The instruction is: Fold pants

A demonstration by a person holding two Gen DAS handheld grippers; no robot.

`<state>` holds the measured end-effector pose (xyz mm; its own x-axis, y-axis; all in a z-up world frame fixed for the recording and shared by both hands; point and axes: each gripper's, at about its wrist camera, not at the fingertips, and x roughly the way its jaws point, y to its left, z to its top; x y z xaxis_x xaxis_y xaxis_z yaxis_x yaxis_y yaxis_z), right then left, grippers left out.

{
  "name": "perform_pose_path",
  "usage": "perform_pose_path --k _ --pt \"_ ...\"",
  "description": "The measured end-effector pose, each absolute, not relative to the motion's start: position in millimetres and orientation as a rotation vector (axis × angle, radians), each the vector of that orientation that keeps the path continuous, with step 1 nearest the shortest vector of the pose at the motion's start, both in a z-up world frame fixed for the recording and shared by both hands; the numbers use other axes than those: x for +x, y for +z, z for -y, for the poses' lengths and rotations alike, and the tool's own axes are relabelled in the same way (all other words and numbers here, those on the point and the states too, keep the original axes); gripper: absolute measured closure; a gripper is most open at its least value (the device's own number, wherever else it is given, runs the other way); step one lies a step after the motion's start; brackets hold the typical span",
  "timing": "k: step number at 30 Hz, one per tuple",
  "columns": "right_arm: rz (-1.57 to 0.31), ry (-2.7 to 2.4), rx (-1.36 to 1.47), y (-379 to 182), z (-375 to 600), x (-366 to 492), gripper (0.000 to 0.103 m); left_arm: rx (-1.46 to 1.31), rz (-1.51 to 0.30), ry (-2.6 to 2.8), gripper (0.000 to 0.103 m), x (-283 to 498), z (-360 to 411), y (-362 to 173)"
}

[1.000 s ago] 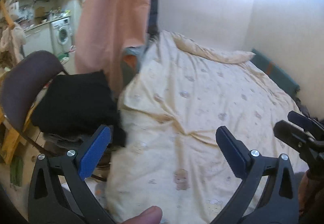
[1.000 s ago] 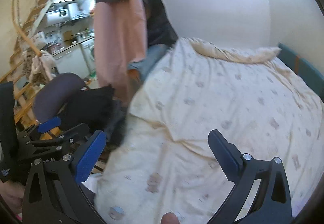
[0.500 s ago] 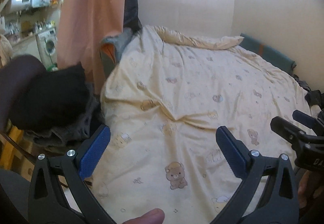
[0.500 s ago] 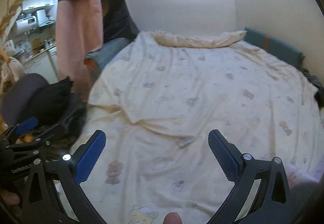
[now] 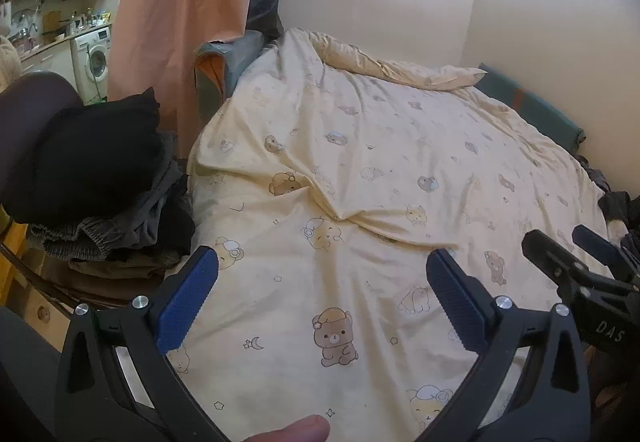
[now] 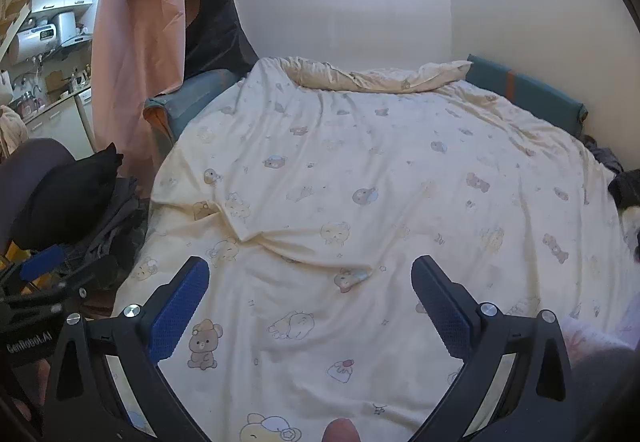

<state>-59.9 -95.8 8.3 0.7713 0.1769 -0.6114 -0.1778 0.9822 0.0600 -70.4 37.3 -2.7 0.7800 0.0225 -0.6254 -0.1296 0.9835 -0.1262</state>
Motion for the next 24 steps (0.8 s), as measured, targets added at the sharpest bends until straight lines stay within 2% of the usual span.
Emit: perform_pose_path --k 24 --pt "-0.675 0.201 -0.015 4.7 90.9 -58.2 0.000 -0.186 -0.684 0.114 0.000 -66.5 -41.4 -6.3"
